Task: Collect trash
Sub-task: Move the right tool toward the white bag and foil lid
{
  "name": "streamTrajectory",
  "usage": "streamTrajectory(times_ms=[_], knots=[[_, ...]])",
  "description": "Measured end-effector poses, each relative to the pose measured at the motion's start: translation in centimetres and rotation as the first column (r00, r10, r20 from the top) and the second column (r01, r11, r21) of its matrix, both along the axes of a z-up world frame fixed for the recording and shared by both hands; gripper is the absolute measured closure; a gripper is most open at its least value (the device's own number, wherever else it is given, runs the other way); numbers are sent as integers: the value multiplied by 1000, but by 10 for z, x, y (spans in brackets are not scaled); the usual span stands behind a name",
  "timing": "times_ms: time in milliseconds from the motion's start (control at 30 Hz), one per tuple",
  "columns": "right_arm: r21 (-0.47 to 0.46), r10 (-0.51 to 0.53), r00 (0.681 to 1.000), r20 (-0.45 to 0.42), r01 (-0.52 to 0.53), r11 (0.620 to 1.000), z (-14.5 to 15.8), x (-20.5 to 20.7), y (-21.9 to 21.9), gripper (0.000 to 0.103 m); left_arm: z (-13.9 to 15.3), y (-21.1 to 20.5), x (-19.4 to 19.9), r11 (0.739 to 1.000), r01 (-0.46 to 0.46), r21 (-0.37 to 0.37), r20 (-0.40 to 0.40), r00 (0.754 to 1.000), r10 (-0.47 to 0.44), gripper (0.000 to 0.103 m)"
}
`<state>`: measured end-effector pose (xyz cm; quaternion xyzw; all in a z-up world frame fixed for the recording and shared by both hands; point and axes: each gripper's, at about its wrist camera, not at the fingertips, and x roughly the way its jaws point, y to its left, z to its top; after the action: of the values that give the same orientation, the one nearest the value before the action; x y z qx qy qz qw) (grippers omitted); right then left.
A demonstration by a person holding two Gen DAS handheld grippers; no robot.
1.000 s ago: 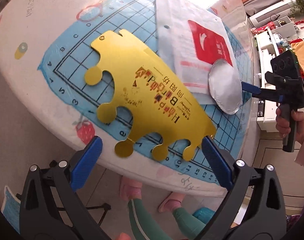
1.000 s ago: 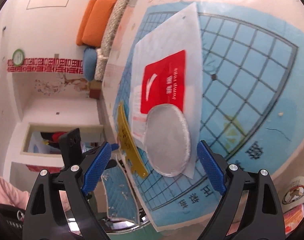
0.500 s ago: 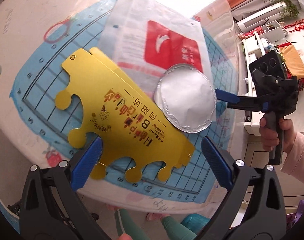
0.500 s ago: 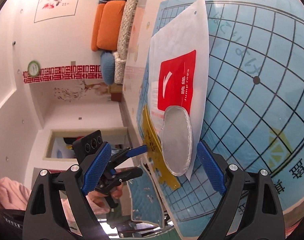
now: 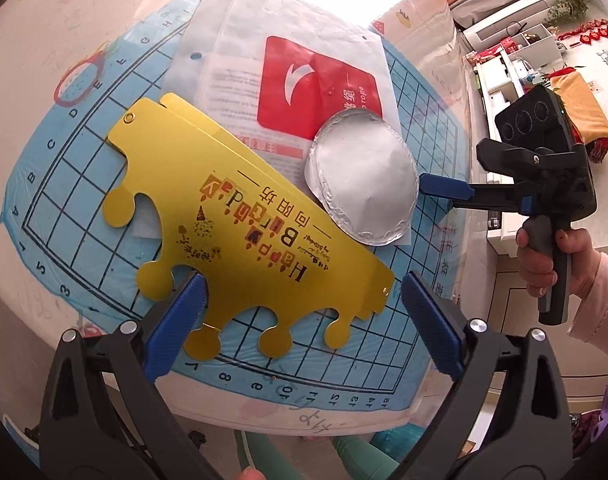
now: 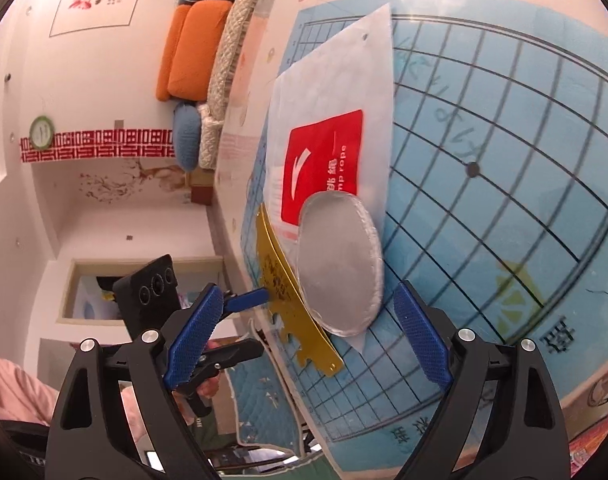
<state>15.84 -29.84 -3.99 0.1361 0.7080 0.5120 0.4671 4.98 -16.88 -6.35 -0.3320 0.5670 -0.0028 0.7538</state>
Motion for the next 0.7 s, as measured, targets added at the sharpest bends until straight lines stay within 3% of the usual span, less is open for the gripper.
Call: streamTrajectory(times_ms=[233,367,533,700], knots=[[5,28,1000,-10,-28,1000,-2,-17,31,16,0,-1,13,1000,28,9,-3,1000,-28,7],[-5,48,998,-28,-48,999,-4,-20,41,16,0,3,13,1000,7,-21,-10,1000,-7,7],[-77,97,989,110,-89,993,13,1,42,16,0,12,8,998,-54,-27,-20,998,54,7],[-144,112,956,272,-74,987,26,41,45,16,-2,21,6,994,-108,6,-29,994,108,8]])
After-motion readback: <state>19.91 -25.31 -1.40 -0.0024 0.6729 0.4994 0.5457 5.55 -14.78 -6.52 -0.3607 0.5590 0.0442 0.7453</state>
